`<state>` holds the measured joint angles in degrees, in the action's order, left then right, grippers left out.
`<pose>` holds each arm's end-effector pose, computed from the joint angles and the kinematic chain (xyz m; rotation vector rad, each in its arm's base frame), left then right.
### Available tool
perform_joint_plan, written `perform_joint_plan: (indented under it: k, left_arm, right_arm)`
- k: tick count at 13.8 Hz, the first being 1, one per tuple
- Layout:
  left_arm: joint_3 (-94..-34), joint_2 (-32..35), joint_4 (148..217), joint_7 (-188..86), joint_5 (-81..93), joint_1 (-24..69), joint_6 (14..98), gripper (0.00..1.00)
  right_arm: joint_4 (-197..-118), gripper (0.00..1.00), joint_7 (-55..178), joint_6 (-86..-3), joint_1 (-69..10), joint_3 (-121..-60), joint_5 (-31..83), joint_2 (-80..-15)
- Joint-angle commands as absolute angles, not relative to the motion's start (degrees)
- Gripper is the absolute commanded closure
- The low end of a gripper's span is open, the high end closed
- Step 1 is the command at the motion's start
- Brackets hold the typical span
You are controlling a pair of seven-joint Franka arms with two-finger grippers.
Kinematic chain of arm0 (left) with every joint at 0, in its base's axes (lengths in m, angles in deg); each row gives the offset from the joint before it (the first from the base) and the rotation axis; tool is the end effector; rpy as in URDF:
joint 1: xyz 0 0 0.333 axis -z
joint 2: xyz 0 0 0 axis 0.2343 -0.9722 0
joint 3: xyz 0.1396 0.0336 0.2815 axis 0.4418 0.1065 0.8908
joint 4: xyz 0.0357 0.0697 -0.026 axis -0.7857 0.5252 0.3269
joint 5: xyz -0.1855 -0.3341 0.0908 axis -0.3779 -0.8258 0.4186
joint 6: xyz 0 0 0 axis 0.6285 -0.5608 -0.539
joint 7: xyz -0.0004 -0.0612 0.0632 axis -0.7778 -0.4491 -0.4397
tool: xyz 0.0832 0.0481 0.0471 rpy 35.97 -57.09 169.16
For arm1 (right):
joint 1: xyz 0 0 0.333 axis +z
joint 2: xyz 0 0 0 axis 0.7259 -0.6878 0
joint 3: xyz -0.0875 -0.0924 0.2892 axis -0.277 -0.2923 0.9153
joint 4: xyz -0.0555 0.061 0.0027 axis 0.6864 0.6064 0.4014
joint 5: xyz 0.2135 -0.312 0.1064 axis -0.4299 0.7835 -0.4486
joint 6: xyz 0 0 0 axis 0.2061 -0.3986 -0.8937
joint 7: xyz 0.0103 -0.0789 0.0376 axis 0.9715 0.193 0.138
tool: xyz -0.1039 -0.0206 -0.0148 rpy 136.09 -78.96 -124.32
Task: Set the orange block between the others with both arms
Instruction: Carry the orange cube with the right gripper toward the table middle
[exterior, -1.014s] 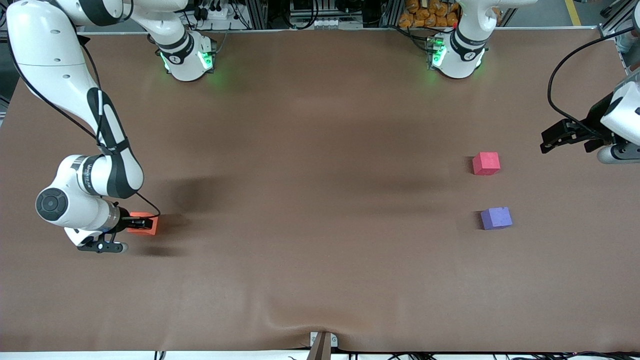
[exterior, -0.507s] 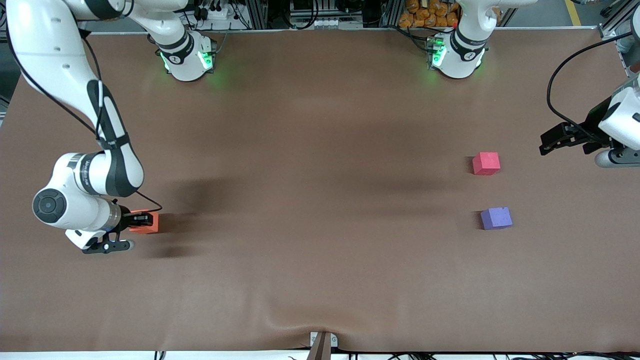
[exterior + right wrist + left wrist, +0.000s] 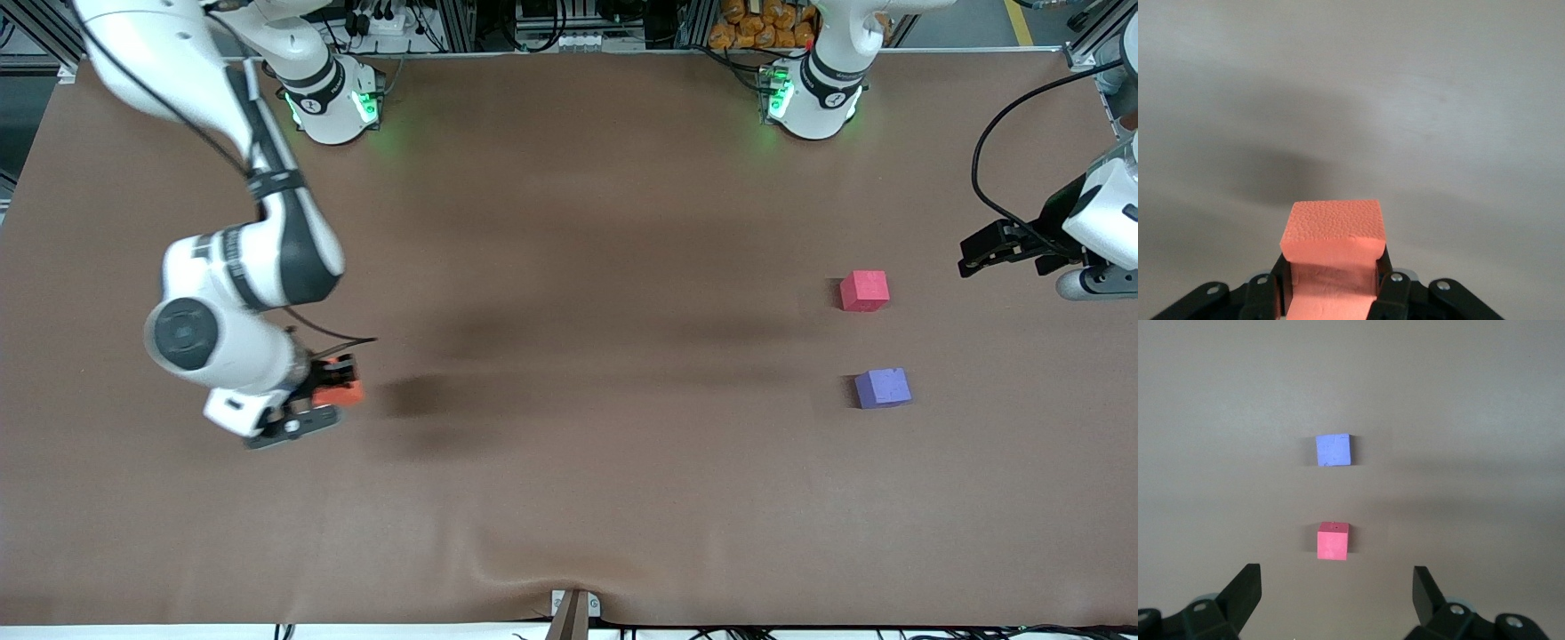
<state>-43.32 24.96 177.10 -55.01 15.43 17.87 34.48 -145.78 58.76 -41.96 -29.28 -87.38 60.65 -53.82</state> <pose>0.5718 -0.0166 0.5809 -3.1375 -0.0282 0.0051 0.6627 0.1863 0.3495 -3.1012 -0.4526 0.1223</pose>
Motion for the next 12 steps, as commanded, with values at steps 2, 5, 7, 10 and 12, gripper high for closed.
perform_joint_plan:
  k: [2,5,7,10,12]
  left_arm:
    - [-43.5,24.4,176.7,-56.7,14.4,17.4,33.8,0.0]
    - [-43.5,24.0,176.6,-56.9,14.5,17.5,33.8,0.0]
    - [-43.5,24.0,176.6,-57.0,14.4,17.4,33.8,0.0]
    - [-43.5,23.6,176.6,-56.9,14.4,17.6,33.8,0.0]
    - [-43.5,23.6,176.6,-56.9,14.4,17.4,33.8,0.0]
  right_arm:
    - [-144.4,1.0,48.9,-41.6,-23.6,-86.8,52.4,-55.2]
    - [-144.4,1.0,38.2,-44.6,-17.5,-86.8,52.3,-57.1]
    - [-144.4,1.0,32.4,-47.9,-13.7,-86.8,52.4,-59.1]
    - [-143.4,1.0,24.0,-56.1,-9.1,-86.8,52.5,-63.4]
    - [-142.2,1.0,18.7,-58.5,-6.4,-86.8,52.7,-66.1]
